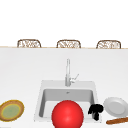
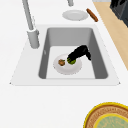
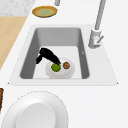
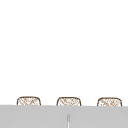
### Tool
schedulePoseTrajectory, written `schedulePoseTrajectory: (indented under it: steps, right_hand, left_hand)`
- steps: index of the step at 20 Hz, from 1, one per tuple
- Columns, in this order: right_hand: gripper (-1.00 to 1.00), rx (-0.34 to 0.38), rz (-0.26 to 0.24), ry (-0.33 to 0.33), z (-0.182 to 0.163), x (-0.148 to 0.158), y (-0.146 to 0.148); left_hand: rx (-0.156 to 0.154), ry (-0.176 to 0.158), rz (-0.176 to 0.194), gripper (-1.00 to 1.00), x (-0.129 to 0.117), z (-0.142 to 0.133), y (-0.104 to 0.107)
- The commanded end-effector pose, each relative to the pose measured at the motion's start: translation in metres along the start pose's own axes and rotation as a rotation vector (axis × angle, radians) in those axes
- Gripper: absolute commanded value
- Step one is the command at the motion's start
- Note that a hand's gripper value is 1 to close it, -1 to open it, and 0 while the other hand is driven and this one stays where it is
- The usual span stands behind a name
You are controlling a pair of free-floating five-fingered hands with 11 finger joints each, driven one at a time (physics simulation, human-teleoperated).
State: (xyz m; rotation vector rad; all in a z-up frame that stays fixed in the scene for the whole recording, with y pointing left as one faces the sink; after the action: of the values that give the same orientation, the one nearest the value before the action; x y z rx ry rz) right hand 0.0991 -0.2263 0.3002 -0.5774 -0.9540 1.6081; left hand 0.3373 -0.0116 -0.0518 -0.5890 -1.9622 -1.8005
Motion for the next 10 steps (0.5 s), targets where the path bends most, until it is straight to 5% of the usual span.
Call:
schedulePoseTrajectory:
  steps: [1,6,10]
  right_hand:
    - [0.0,0.0,0.0,0.0,0.0,0.0,0.0]
    - [0.0,0.0,0.0,0.0,0.0,0.0,0.0]
    - [0.0,0.0,0.0,0.0,0.0,0.0,0.0]
  left_hand:
    - [0.032,-0.009,0.124,-1.0,-0.009,0.005,0.007]
    - [0.032,-0.012,0.219,-1.0,-0.026,0.005,0.018]
    - [0.022,-0.014,0.225,-1.0,-0.05,0.002,0.032]
